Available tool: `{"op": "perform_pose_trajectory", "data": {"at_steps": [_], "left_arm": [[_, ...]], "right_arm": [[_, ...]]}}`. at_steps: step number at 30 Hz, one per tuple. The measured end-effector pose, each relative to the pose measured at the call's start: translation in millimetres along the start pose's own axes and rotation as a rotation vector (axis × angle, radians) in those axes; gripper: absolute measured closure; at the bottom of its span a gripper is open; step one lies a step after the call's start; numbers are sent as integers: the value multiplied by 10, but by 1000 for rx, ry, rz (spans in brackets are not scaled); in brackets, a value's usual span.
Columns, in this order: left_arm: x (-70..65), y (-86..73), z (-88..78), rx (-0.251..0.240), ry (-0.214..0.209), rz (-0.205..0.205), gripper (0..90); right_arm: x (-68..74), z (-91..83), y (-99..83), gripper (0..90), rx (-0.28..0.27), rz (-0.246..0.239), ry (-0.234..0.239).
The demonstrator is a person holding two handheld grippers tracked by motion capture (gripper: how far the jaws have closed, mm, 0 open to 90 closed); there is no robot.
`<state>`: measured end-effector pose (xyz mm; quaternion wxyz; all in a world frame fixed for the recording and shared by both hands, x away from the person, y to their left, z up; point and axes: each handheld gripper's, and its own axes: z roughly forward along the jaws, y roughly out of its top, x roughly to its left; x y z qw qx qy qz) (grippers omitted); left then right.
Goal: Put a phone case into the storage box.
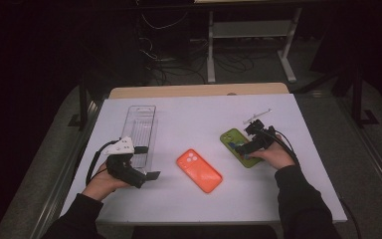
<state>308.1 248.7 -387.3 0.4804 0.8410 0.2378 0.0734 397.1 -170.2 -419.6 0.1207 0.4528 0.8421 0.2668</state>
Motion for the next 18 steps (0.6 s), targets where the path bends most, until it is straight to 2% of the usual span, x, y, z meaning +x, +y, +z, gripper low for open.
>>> {"op": "perform_pose_trajectory", "data": {"at_steps": [12,13,18], "left_arm": [[-4,-1,3,4,-3,-5,0],[-2,-2,5,3,-3,-3,0],[-1,-1,3,4,-4,-2,0]], "right_arm": [[53,127,-21,0,70,-7,-1],[51,142,-25,0,79,-27,-1],[94,214,-32,0,122,-45,-14]]}}
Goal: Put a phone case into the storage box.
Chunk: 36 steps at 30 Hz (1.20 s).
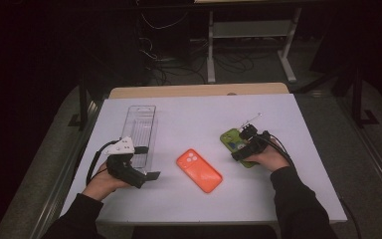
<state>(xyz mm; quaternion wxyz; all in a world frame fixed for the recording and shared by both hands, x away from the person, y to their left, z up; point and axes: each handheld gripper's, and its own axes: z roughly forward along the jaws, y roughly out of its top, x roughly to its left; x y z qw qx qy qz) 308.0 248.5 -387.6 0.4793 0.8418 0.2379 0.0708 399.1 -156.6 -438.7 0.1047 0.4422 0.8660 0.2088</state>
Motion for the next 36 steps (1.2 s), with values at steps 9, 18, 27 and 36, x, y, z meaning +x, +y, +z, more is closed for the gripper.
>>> {"op": "perform_pose_trajectory", "data": {"at_steps": [9,18,27,36], "left_arm": [[-5,-1,4,-2,-1,-5,0],[-6,-2,6,-1,0,-1,0],[-13,0,8,3,1,-1,0],[11,5,-5,3,4,5,0]], "right_arm": [[4,-2,-9,68,31,25,22],[10,-27,-23,136,26,37,6],[27,-30,-26,150,30,52,-7],[15,-39,-15,156,17,40,8]]}}
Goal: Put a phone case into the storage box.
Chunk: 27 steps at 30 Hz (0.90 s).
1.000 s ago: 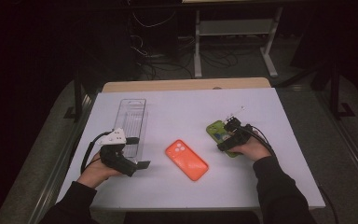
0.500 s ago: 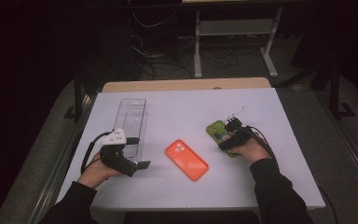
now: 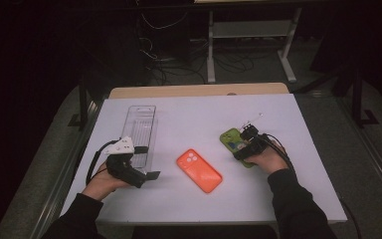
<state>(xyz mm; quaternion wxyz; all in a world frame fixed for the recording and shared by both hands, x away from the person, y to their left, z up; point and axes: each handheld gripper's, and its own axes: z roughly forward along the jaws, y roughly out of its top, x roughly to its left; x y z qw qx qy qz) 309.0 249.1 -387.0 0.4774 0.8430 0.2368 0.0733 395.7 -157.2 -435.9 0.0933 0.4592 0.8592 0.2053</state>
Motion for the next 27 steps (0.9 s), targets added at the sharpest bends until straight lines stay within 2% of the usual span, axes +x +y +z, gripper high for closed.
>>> {"op": "perform_pose_trajectory", "data": {"at_steps": [2,4,5,7,8,12,17,18,20,24,27], "left_arm": [[3,3,-4,-1,2,-2,0],[4,19,-9,-12,2,-4,0],[4,19,-9,-12,2,-4,0],[8,38,-17,-8,3,-3,0],[12,66,-23,-12,0,-2,0],[32,163,-23,-26,-4,-3,0],[57,284,7,-29,0,6,0],[70,357,34,-28,-4,10,0],[73,399,62,-36,-2,9,0],[116,564,198,-35,-8,31,0],[133,620,253,-40,-18,33,0]], "right_arm": [[-4,-13,2,156,2,-13,-9],[-31,-71,9,157,-21,-5,11],[-43,-90,12,156,-30,-18,13],[-40,-125,22,156,-29,-9,19],[-63,-199,40,156,-49,-34,29],[-112,-331,95,156,-61,-55,49],[-166,-412,165,156,-79,-67,67],[-199,-450,206,156,-83,-78,77],[-205,-464,221,156,-82,-76,80],[-250,-541,313,156,-97,-115,92],[-255,-562,329,155,-105,-116,114]]}}
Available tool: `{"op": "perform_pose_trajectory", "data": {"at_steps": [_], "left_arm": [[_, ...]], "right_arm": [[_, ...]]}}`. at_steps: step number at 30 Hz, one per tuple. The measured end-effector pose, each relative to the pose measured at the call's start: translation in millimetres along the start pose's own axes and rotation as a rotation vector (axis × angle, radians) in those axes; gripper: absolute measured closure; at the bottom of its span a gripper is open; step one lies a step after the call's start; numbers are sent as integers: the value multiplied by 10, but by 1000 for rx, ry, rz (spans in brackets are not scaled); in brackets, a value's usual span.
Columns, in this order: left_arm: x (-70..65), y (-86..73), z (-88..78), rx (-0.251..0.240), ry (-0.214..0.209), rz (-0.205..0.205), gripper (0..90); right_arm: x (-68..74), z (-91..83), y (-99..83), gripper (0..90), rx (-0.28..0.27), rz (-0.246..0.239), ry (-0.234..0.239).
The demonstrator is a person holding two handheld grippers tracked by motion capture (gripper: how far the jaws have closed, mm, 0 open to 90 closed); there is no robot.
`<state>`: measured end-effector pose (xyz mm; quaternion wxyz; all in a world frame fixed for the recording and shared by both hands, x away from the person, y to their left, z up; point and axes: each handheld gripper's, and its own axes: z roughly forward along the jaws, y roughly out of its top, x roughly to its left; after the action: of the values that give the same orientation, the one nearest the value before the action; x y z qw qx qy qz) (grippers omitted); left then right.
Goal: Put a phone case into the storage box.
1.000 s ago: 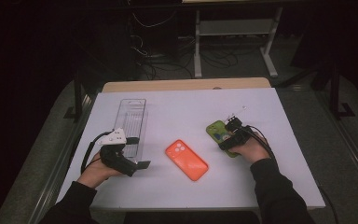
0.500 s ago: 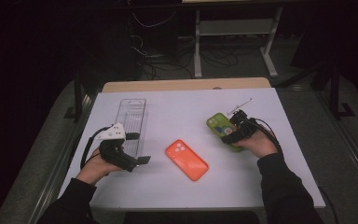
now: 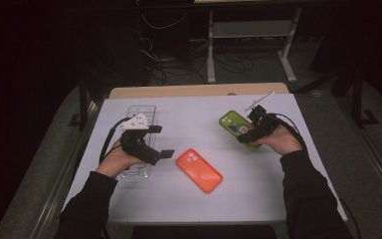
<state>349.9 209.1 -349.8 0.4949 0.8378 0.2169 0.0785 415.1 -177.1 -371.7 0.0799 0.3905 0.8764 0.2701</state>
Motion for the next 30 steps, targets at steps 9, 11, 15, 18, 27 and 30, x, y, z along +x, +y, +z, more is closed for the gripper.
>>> {"op": "perform_pose_trajectory", "data": {"at_steps": [9,11,15,18,27,30], "left_arm": [[29,228,254,13,-48,30,0],[32,231,309,11,-60,43,0],[26,221,350,28,-73,53,0],[3,223,367,38,-88,78,0],[-63,219,396,71,-116,114,0],[-84,233,397,78,-125,134,0]], "right_arm": [[49,-43,-26,155,-13,-44,32],[81,-40,-25,155,-15,-61,43],[180,-9,-22,155,-1,-108,62],[238,14,-31,155,6,-140,81],[432,45,-51,154,14,-278,141],[479,48,-45,154,16,-308,155]]}}
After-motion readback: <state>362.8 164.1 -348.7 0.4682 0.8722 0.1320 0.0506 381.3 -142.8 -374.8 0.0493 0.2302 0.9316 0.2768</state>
